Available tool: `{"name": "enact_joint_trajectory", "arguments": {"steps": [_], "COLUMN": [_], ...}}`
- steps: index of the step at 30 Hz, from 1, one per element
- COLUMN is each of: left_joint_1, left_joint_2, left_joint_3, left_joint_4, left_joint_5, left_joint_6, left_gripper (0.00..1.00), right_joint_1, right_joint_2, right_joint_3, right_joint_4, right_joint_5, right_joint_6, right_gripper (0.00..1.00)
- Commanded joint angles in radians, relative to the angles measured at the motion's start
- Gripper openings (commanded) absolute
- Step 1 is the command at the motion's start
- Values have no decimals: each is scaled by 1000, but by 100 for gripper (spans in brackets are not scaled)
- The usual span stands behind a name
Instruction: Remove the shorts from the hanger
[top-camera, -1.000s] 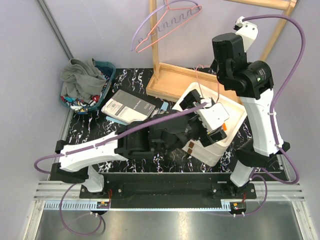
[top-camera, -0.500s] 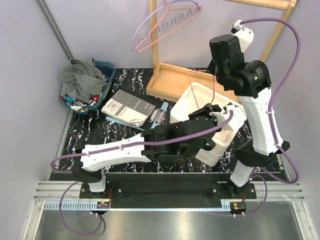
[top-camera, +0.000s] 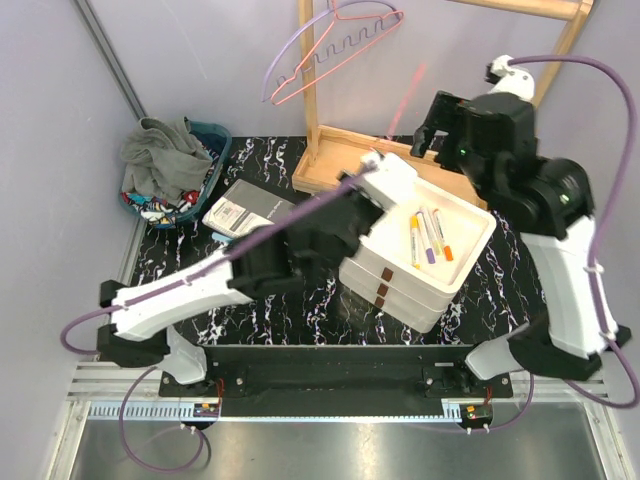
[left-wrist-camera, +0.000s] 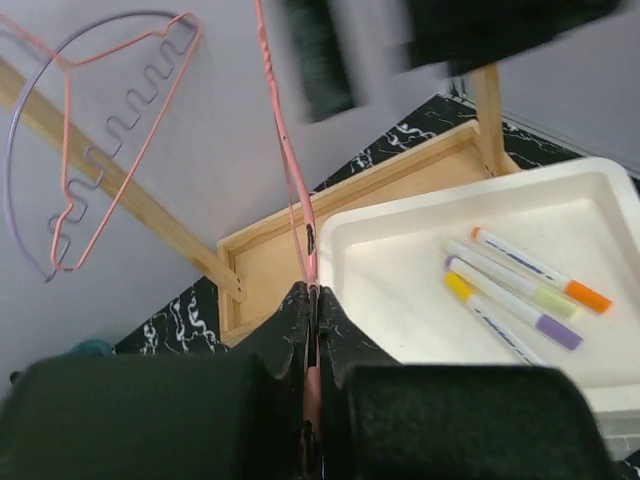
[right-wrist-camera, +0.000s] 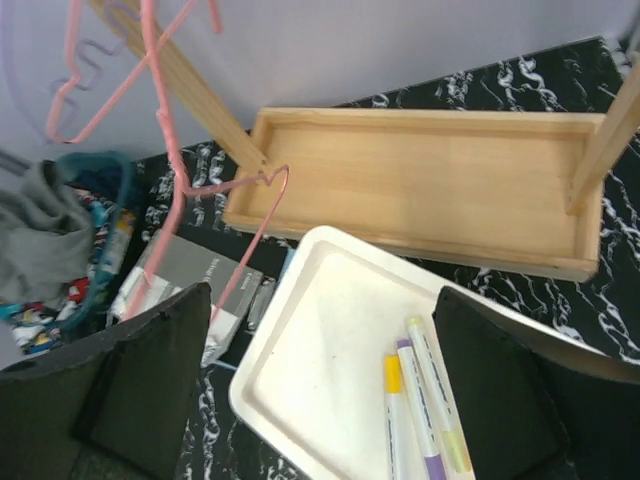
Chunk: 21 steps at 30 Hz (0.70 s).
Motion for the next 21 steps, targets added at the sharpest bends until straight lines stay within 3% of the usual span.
{"name": "enact_joint_trajectory", "arguments": {"steps": [1,4,10,21], "left_joint_1": [121,213,486,807], "left_joint_2": [-162,-234,-237,-38], "left_joint_3": [-105,-176,-121,43], "left_joint_4": [69,152,201,419], "left_joint_5": [162,243,519,989], "left_joint_6": [-196,-254,-506,-969], "left_gripper": [0,0,0,0], "right_joint_1": [5,5,5,5], "right_joint_2": [-189,-283,-387,-419], "right_joint_3": [-108,-193,-285,-303], "right_joint_4": [198,275,313,329], "right_joint_5": [-159,-144,-64,-14], "right_joint_6": [-62,-77,-102,-135], "right_gripper": [100,100,100,100]}}
